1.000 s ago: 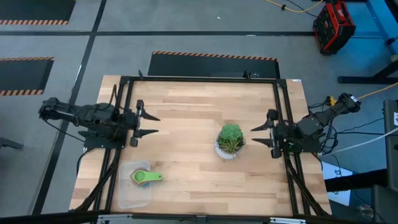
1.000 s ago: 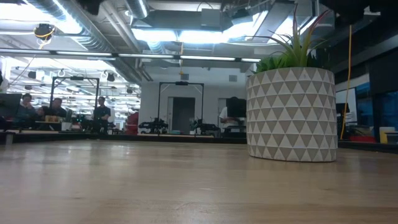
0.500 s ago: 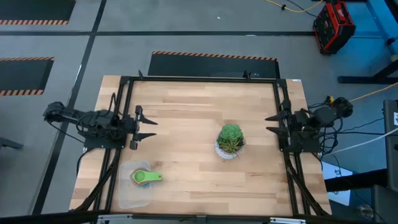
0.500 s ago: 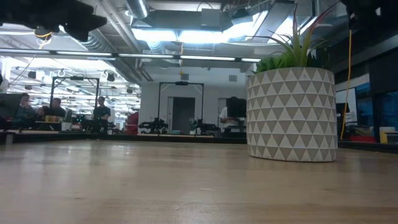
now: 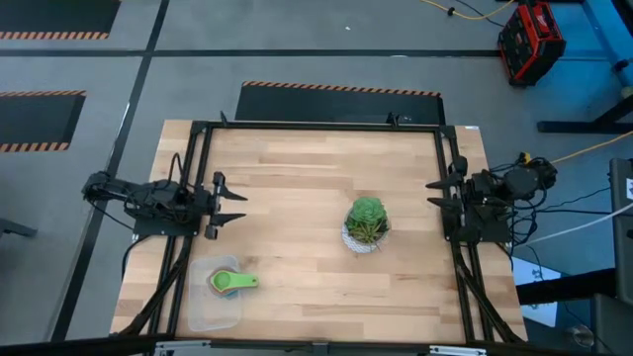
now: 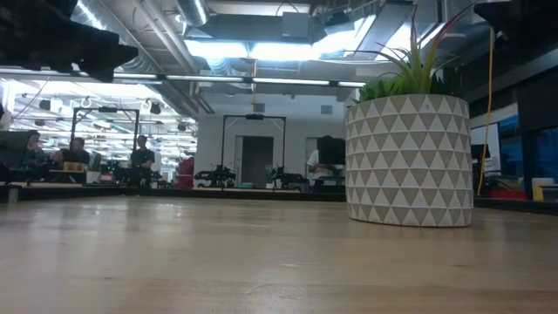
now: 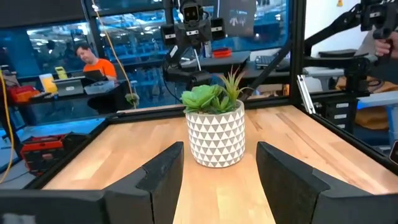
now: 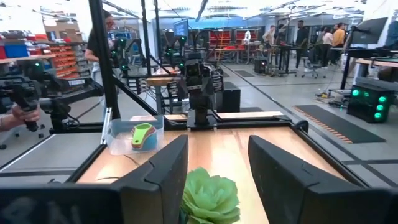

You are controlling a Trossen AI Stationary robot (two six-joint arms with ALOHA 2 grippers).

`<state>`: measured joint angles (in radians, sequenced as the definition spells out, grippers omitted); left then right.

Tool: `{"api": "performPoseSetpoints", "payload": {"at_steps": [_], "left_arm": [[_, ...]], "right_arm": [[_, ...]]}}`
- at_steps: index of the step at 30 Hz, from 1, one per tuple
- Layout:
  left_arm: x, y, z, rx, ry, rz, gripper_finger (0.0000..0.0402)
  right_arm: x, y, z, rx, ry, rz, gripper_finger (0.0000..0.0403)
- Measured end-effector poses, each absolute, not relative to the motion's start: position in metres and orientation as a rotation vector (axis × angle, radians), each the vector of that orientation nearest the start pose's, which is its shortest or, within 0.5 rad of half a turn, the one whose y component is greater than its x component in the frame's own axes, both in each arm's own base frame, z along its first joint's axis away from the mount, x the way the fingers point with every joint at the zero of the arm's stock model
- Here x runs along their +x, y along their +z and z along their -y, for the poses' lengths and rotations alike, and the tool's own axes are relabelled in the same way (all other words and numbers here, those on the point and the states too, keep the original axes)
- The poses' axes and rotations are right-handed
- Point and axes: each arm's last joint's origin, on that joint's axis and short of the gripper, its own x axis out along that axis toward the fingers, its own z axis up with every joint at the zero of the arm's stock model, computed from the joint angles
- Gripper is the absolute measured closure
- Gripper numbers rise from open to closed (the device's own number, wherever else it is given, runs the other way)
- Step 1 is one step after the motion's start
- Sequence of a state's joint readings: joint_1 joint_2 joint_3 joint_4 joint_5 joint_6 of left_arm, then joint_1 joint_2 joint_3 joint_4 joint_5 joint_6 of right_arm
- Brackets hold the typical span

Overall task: Nest measuring cups in basket
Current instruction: Return to Home Position

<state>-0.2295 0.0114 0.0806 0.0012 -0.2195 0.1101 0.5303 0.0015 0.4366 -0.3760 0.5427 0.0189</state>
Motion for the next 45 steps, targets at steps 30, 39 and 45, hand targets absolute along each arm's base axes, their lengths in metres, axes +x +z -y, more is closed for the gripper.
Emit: {"api": "performPoseSetpoints", "payload": {"at_steps": [30,39,45], "left_arm": [[0.097,0.178,-0.002,0.095,-0.016,0.129,0.0207],[0.096,0.178,-0.004,0.093,-0.043,0.129,0.0207],[0.096,0.176,-0.006,0.092,-0.038,0.109,0.0207]], "right_arm": [[0.090,0.186,-0.023,-0.026,-0.146,0.186,0.0230],[0.095,0.178,-0.010,-0.193,-0.191,0.107,0.0230],[0.096,0.172,-0.001,-0.175,-0.254,0.047,0.0230]]}}
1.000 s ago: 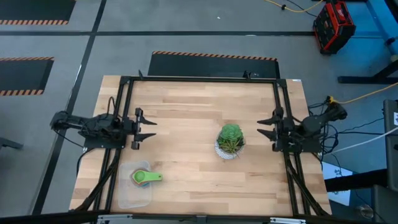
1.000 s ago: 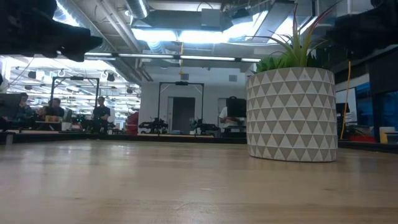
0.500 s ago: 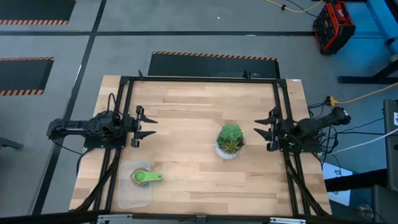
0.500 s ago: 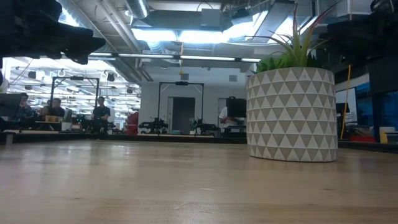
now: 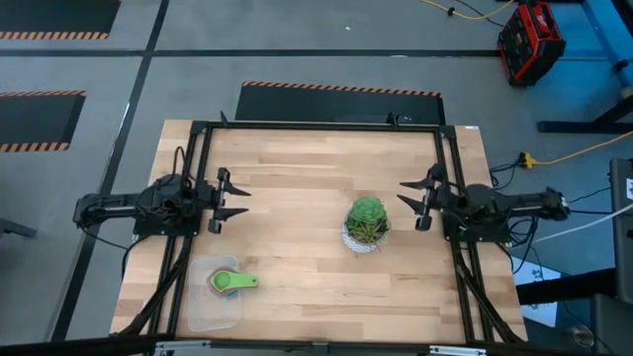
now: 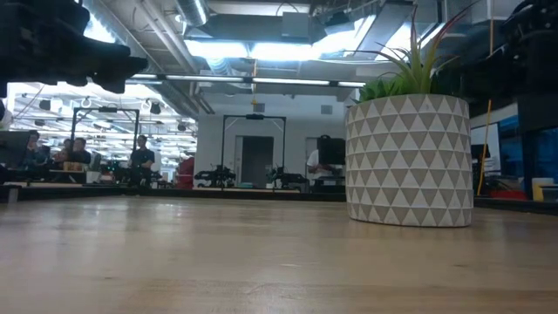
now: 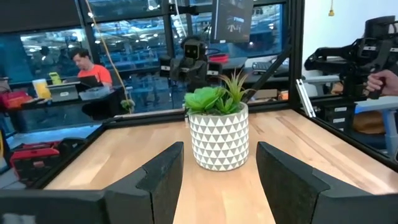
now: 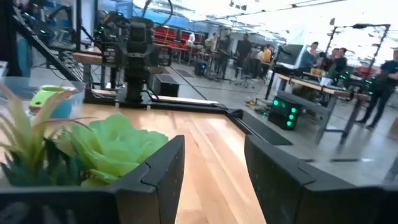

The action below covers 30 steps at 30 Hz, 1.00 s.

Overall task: Nest measuring cups in basket
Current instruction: Return to Home Position

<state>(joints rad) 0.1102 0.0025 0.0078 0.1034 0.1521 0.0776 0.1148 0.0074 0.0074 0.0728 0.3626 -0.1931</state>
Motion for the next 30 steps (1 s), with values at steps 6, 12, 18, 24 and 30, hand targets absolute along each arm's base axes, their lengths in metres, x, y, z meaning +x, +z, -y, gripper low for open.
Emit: {"api": "performPoseSetpoints", "payload": {"at_steps": [6,12,18,24,30], "left_arm": [[0.097,0.172,-0.007,0.063,-0.053,0.065,0.0207],[0.097,0.171,-0.006,0.068,-0.087,0.062,0.0207],[0.097,0.171,-0.006,0.095,-0.082,0.057,0.0207],[0.097,0.169,-0.009,0.061,0.018,0.039,0.0207],[0.097,0.169,-0.009,0.065,0.034,0.033,0.0207]], "right_arm": [[0.097,0.172,0.006,-0.201,-0.269,0.040,0.0230],[0.096,0.172,0.011,-0.177,-0.316,0.039,0.0230],[0.096,0.172,0.011,-0.172,-0.323,0.039,0.0230],[0.096,0.172,0.011,-0.152,-0.321,0.042,0.0230],[0.096,0.172,0.011,-0.152,-0.321,0.042,0.0230]]}}
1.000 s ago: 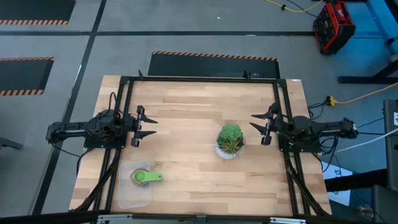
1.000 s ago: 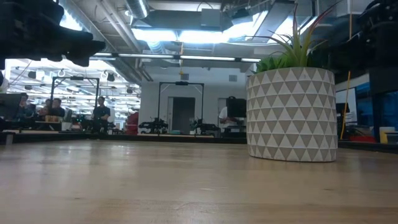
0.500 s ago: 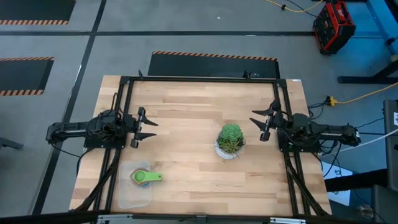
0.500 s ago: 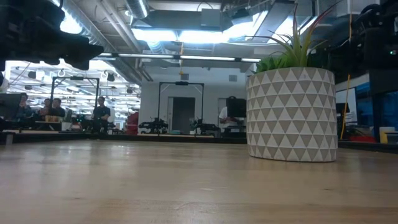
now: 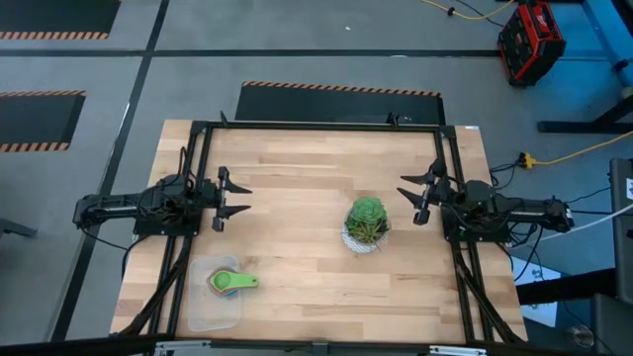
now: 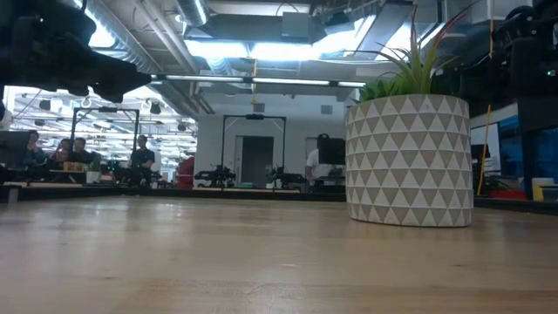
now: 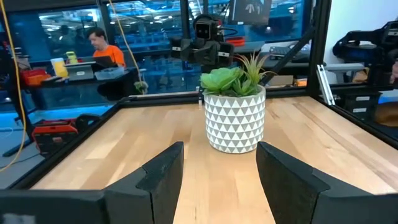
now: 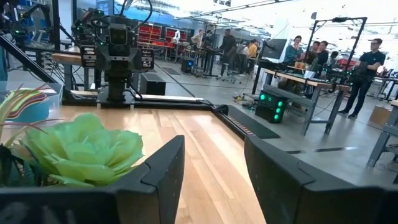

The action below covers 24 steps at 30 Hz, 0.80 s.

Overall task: Nest measuring cups in basket
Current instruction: Return to Home Position

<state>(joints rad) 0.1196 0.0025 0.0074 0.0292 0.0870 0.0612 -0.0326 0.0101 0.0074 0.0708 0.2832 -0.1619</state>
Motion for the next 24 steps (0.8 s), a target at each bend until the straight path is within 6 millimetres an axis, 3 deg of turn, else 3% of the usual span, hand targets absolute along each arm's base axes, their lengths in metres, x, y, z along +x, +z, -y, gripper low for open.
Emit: {"api": "performPoseSetpoints", "payload": {"at_steps": [24], "left_arm": [[0.0976,0.1671,-0.0099,0.062,0.057,0.014,0.0207]], "right_arm": [[0.0962,0.1720,0.0113,-0.152,-0.322,0.042,0.0230]]}}
